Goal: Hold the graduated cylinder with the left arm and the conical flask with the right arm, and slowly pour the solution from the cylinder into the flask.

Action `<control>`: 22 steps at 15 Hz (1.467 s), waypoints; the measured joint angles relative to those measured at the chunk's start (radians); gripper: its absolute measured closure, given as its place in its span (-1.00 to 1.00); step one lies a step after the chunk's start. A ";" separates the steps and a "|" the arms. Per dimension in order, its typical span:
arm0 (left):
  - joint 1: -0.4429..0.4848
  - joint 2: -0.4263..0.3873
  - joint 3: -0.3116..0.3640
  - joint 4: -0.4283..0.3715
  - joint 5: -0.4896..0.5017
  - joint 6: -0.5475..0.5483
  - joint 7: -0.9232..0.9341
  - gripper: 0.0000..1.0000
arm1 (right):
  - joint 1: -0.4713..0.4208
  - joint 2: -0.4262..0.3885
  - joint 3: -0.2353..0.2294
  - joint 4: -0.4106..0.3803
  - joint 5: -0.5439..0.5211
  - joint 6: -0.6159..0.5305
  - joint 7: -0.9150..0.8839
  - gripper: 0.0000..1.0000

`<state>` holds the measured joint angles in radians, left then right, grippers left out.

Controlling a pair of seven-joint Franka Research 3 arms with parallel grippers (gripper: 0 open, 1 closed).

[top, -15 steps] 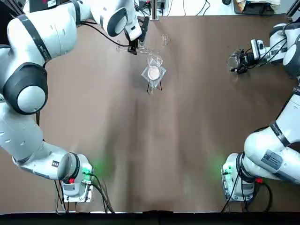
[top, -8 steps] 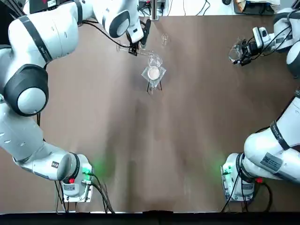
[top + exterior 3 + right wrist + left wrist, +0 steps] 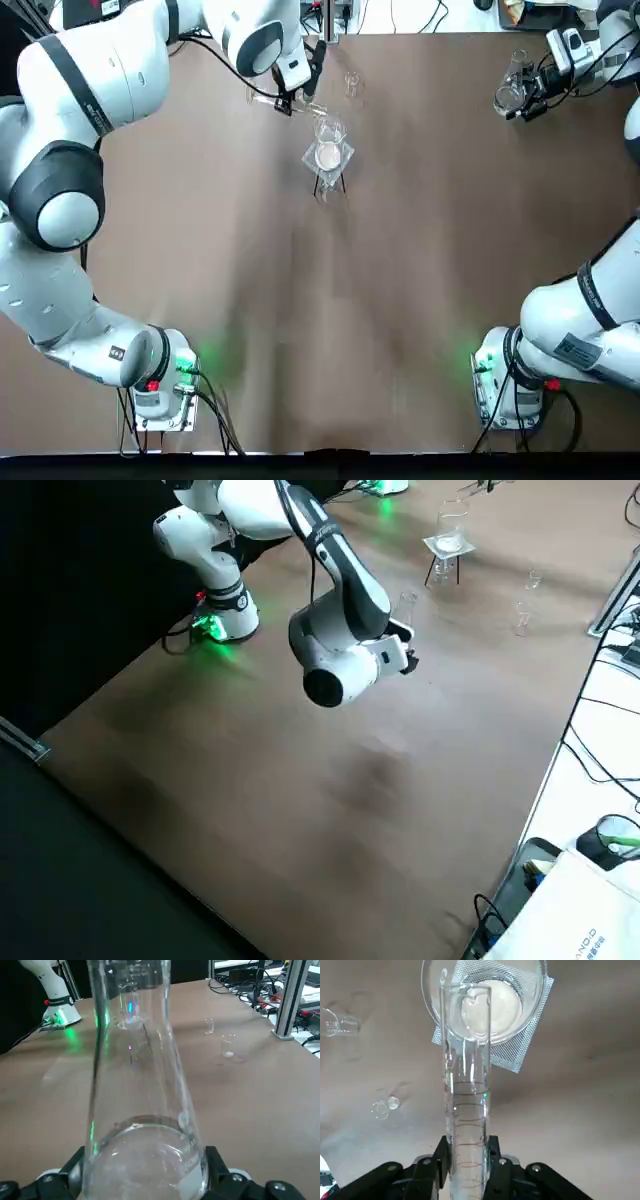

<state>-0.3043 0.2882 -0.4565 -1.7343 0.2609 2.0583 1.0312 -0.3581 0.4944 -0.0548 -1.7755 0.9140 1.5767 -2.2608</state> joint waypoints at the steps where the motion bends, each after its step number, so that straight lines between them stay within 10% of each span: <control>1: 0.000 0.000 0.000 0.000 0.001 -0.001 0.000 0.31 | 0.006 -0.010 0.000 -0.002 -0.004 0.000 0.013 -0.92; 22: -0.035 0.000 -0.003 0.022 0.082 -0.073 -0.014 0.31 | 0.183 -0.188 0.000 -0.067 -0.078 0.019 0.291 -0.92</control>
<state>-0.3398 0.2880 -0.4600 -1.7124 0.3434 1.9855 1.0173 -0.1754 0.3065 -0.0544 -1.8428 0.8365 1.5956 -1.9693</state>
